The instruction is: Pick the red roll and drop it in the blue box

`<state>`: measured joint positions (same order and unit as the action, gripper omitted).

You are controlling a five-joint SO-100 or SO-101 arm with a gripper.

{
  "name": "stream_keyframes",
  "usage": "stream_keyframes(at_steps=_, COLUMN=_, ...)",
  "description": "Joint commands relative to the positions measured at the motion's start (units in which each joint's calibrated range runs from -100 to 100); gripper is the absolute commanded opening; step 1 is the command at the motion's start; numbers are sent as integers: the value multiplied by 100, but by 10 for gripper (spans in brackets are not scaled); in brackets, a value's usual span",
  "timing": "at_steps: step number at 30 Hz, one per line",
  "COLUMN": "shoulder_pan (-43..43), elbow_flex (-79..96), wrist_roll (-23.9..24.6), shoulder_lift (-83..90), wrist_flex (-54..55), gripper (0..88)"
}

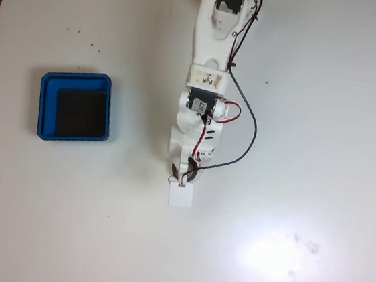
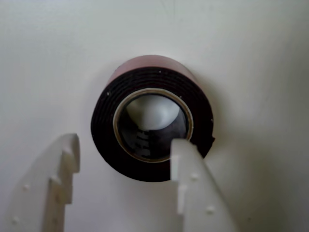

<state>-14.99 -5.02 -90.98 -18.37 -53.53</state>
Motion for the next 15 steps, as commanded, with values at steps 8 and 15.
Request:
stream_keyframes(at_steps=8, shoulder_pan=0, elbow_flex=-360, wrist_roll=27, shoulder_lift=-94, wrist_flex=-35, gripper=195)
stream_keyframes(at_steps=15, shoulder_pan=9, elbow_flex=-378, wrist_roll=27, shoulder_lift=-378, wrist_flex=-10, gripper=195)
